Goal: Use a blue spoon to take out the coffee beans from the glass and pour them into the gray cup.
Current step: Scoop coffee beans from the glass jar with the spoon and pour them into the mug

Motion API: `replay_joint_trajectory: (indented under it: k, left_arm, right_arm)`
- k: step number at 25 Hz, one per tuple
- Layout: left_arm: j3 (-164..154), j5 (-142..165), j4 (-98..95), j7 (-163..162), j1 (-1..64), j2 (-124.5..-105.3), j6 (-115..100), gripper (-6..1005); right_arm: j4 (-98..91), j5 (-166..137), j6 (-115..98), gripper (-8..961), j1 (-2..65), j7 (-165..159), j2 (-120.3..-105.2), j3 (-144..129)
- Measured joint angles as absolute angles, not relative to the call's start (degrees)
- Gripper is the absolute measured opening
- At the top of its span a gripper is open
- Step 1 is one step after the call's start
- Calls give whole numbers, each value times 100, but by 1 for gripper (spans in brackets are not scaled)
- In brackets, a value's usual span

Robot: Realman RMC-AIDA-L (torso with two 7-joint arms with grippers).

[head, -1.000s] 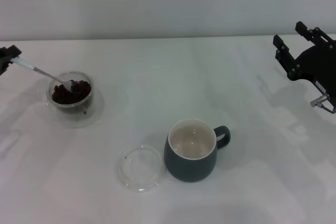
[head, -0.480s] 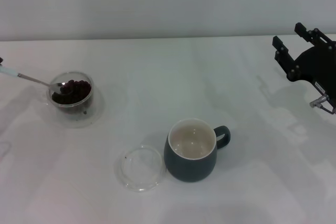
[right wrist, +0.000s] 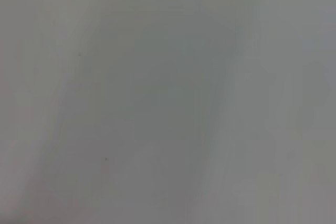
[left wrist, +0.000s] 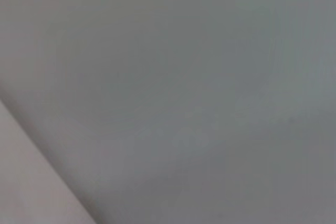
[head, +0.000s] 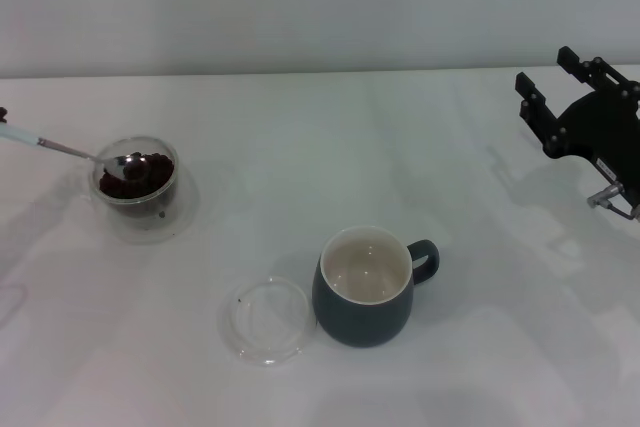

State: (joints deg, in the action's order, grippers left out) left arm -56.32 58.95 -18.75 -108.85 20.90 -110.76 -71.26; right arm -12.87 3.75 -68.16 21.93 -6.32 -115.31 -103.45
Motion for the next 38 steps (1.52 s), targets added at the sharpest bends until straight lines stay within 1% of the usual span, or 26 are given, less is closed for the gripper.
replay_joint_trajectory:
  k: [9, 24, 31, 38]
  left_arm:
    - [-5721, 6025, -1880, -10786, 2200, -11074, -7532, 128]
    - [-5912, 6722, -1828, -11065, 3090, -11173, -7664, 129]
    - [-6074, 7020, -1816, -11166, 3474, -11270, -7639, 129]
    - [-6152, 7417, -1802, -11308, 3856, -11407, -7578, 129]
  right_arm:
    - [-1282, 368, -6816, 546, 2194, -530, -11531, -10356]
    - [-1309, 369, -6811, 538, 2144, -542, -11540, -10453]
    - [-1323, 369, -6830, 536, 2144, -546, -11540, -10483]
    - [-1327, 384, -6860, 534, 2144, -539, -11540, -10520]
